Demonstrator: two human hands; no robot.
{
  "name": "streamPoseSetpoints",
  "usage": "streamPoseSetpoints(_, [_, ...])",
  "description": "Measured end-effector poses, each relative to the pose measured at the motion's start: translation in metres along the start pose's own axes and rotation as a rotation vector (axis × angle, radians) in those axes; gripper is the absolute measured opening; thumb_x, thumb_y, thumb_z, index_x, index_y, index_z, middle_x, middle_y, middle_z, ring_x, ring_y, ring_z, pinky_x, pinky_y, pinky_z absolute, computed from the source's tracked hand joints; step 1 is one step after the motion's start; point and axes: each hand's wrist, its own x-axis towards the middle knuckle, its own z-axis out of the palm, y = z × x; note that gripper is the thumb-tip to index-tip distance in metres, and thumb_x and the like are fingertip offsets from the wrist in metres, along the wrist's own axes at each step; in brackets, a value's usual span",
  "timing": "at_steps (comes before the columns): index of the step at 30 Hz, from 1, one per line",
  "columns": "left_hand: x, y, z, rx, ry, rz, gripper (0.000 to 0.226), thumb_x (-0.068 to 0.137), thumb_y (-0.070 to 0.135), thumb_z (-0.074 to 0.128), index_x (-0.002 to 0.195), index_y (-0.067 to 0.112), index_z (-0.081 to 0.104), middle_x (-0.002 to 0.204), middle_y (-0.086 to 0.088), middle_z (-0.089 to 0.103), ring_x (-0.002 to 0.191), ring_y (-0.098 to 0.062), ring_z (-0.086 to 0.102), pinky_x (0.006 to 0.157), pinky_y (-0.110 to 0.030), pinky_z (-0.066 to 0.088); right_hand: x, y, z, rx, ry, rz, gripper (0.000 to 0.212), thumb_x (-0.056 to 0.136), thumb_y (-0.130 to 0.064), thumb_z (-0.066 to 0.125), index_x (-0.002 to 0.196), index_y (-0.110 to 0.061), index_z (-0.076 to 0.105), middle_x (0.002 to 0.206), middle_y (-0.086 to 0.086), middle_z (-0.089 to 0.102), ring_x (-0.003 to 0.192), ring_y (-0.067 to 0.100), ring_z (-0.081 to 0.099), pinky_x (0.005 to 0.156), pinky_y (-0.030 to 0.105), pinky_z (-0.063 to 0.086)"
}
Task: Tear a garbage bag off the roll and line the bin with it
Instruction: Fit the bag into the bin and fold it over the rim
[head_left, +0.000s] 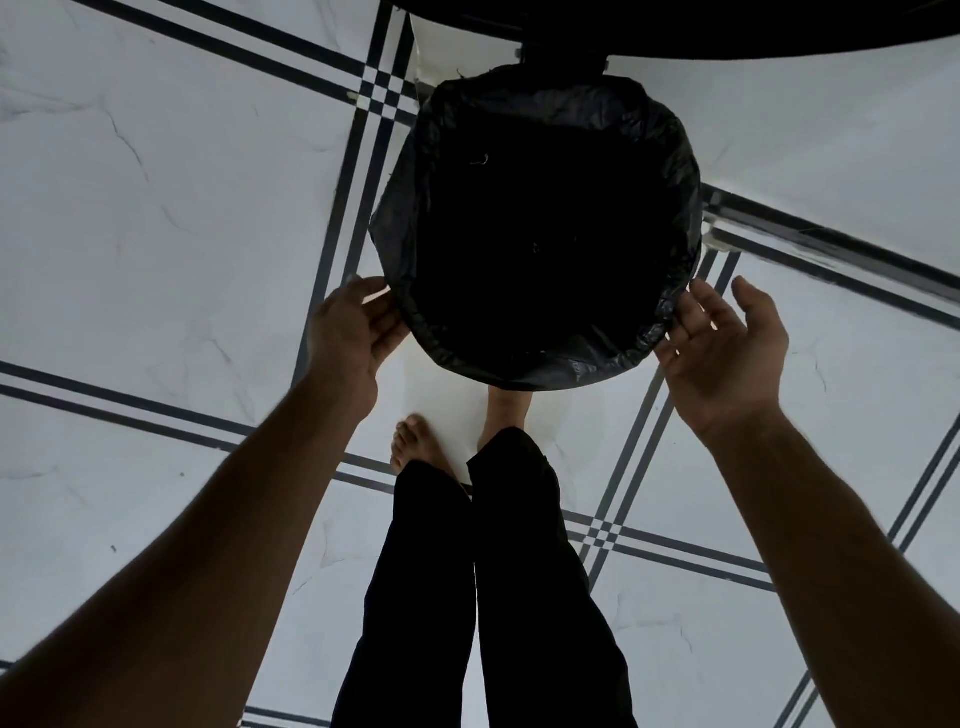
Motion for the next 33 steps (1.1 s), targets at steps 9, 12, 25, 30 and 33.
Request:
streamPoseSetpoints(9, [-0.011,0.004,-0.001,0.113,-0.058,0.149,0.044,0.104,0.041,0.035,0.124,0.013,0.065,0.111,0.002,0.075,0.102,-0.012,0.071,0.088,-0.025,0.056,-0.004,0.006,0.014,-0.199,0.037,-0.01,0.051,0.098,-0.041,0.042,0.134,-0.01,0.06,0.126,0.004,0.069,0.115,0.019,0.063,0.102,0.031,0.046])
streamPoseSetpoints(12, [-0.012,0.006,0.003,0.135,-0.121,0.136,0.043,0.104,0.044,0.034,0.124,0.018,0.062,0.119,0.001,0.072,0.109,-0.013,0.069,0.098,-0.031,0.052,-0.003,0.004,0.016,-0.211,0.004,0.025,0.05,0.099,-0.047,0.041,0.131,-0.015,0.061,0.114,-0.002,0.072,0.112,0.016,0.064,0.102,0.034,0.047])
streamPoseSetpoints(25, [-0.006,0.01,0.002,0.146,-0.222,0.004,0.07,0.097,0.066,0.021,0.133,0.02,0.061,0.129,0.003,0.066,0.121,-0.015,0.059,0.106,-0.034,0.044,0.004,0.006,0.01,-0.087,-0.035,0.131,0.057,0.095,-0.061,0.043,0.134,-0.024,0.061,0.136,0.002,0.064,0.124,0.023,0.062,0.102,0.045,0.049])
streamPoseSetpoints(30, [-0.006,0.007,-0.001,0.035,-0.177,-0.018,0.051,0.102,0.052,0.033,0.124,0.019,0.065,0.116,0.002,0.072,0.107,-0.013,0.068,0.09,-0.029,0.053,0.002,0.002,0.017,-0.069,0.064,0.094,0.047,0.096,-0.054,0.045,0.109,-0.017,0.07,0.095,-0.001,0.073,0.094,0.019,0.071,0.085,0.039,0.054])
streamPoseSetpoints(33, [-0.009,0.005,-0.001,0.005,-0.081,-0.019,0.039,0.102,0.044,0.04,0.116,0.018,0.065,0.108,0.001,0.071,0.102,-0.014,0.068,0.089,-0.028,0.054,-0.001,0.006,0.015,-0.16,0.166,0.049,0.049,0.096,-0.054,0.045,0.113,-0.014,0.07,0.107,0.001,0.072,0.111,0.022,0.067,0.093,0.038,0.053])
